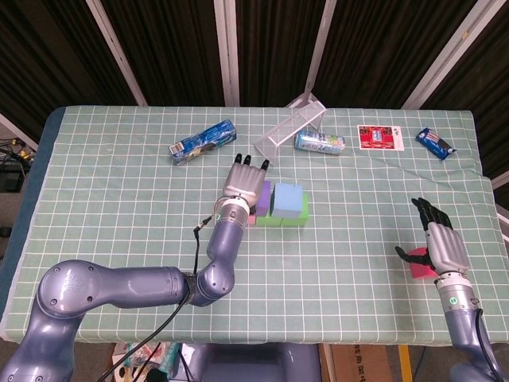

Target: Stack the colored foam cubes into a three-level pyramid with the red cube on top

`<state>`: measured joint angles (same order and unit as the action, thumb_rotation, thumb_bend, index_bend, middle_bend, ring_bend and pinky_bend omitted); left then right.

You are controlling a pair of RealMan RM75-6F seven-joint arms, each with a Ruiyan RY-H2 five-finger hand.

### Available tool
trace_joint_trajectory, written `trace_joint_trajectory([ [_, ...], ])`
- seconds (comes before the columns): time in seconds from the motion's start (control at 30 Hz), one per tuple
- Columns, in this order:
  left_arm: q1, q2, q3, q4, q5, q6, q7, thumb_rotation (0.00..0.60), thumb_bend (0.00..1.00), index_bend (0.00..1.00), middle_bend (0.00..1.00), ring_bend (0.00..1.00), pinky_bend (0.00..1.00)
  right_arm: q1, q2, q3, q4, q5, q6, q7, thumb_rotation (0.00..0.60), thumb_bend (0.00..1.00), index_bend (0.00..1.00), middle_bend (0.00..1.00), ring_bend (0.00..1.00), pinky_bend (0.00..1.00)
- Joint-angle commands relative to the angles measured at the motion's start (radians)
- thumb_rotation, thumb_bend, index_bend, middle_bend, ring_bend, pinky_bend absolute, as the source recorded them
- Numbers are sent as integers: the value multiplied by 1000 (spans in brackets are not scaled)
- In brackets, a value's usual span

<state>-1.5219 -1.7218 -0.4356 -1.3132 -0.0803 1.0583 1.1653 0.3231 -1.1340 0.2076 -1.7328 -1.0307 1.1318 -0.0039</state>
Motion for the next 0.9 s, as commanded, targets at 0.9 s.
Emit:
trace_joint_trajectory([
  [0.9,13,-11,-14,-9,30,26,-5,600,257,0,417,89,37,-2,-2,-6,1,-5,1,-2,600,261,0,0,0,0],
])
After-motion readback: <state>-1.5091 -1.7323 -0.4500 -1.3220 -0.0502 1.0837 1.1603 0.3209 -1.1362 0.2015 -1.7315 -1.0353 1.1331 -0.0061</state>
